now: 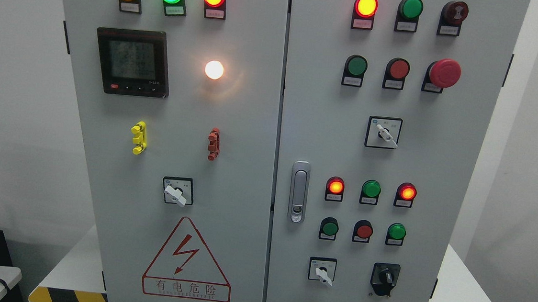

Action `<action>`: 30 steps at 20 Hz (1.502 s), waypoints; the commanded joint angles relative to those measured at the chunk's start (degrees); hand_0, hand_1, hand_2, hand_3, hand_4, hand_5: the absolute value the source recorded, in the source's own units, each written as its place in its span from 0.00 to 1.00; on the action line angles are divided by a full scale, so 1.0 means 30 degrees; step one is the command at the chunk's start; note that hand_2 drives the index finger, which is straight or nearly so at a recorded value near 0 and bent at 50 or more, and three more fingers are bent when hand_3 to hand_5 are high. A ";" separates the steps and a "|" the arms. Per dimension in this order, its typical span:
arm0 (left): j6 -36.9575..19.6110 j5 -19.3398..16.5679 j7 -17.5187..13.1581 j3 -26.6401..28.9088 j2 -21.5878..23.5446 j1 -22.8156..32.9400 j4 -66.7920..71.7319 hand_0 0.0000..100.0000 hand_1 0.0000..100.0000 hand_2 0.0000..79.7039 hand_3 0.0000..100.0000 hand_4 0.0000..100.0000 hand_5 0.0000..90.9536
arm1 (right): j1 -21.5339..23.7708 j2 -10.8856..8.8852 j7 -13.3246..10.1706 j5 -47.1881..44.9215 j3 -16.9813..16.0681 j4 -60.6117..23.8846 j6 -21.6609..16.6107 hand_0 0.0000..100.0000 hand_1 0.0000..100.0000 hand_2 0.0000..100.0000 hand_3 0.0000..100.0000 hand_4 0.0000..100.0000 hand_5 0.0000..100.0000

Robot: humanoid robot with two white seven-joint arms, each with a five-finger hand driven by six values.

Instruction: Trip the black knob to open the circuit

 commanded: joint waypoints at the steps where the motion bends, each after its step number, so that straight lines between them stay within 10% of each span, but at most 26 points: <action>1: 0.0010 -0.0644 0.0008 0.0000 0.0007 -0.0146 0.0000 0.12 0.39 0.00 0.00 0.00 0.00 | 0.2328 0.0264 -0.0501 0.0026 0.0557 -0.4047 -0.2426 0.21 0.44 0.01 0.35 0.36 0.29; 14: 0.0010 -0.0615 0.0008 0.0000 0.0007 -0.0146 0.0000 0.12 0.39 0.00 0.00 0.00 0.00 | 0.5846 -0.0028 -0.3958 0.0055 0.0293 -0.7358 -1.2329 0.26 0.66 0.23 0.56 0.58 0.64; 30: 0.0010 -0.0615 0.0008 0.0000 -0.0022 -0.0146 0.0000 0.12 0.39 0.00 0.00 0.00 0.00 | 0.7018 0.0265 -0.4311 -0.0209 -0.3192 -1.6758 -1.4386 0.27 0.67 0.37 0.76 0.76 0.83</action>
